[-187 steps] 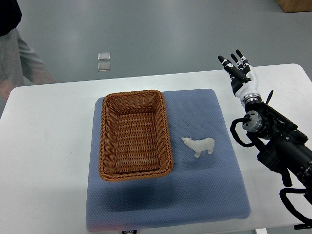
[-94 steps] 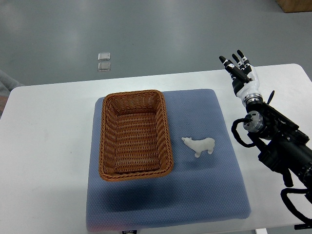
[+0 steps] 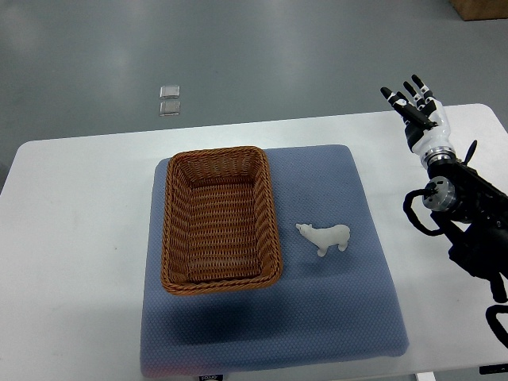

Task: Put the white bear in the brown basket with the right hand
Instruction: 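Swing the right hand over the mat toward the white polar bear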

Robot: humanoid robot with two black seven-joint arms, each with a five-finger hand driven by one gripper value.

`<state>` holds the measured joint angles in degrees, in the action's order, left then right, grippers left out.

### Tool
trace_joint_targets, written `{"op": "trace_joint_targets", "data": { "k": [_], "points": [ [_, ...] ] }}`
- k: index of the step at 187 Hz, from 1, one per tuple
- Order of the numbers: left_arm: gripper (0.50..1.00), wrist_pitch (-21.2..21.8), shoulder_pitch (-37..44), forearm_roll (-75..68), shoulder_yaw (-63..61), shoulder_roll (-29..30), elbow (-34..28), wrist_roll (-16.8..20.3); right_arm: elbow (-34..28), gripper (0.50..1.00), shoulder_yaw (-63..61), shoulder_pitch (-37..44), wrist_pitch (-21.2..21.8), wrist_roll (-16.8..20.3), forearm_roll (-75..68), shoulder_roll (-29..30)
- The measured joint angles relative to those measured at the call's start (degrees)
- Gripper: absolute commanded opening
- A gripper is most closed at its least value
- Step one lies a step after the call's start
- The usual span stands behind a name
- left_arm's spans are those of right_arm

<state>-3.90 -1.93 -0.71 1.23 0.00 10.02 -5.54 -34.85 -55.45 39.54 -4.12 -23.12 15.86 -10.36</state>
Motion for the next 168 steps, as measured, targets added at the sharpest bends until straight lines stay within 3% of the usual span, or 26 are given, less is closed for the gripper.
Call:
{"op": "trace_joint_targets", "data": {
  "k": [46,102,129,168],
  "points": [
    [1.000,0.00,0.00,0.00,0.00,0.00,0.00,0.00,-8.71,0.921,6.73,0.92,0.59,0.39,9.90,-8.56],
    [1.000,0.00,0.00,0.00,-0.03,0.00,0.00,0.00,-17.27,0.919,23.73,8.78,5.78,1.37,26.10,-20.64],
    [1.000,0.02,-0.01,0.00,-0.06,0.00,0.00,0.00,-21.91,0.919,31.87,13.72,9.62,1.40,32.88,-25.70],
    [1.000,0.03,-0.04,0.00,-0.06,0.00,0.00,0.00,-28.11,0.919,38.56,20.35,18.96,1.41,43.97,-30.97]
  ]
}}
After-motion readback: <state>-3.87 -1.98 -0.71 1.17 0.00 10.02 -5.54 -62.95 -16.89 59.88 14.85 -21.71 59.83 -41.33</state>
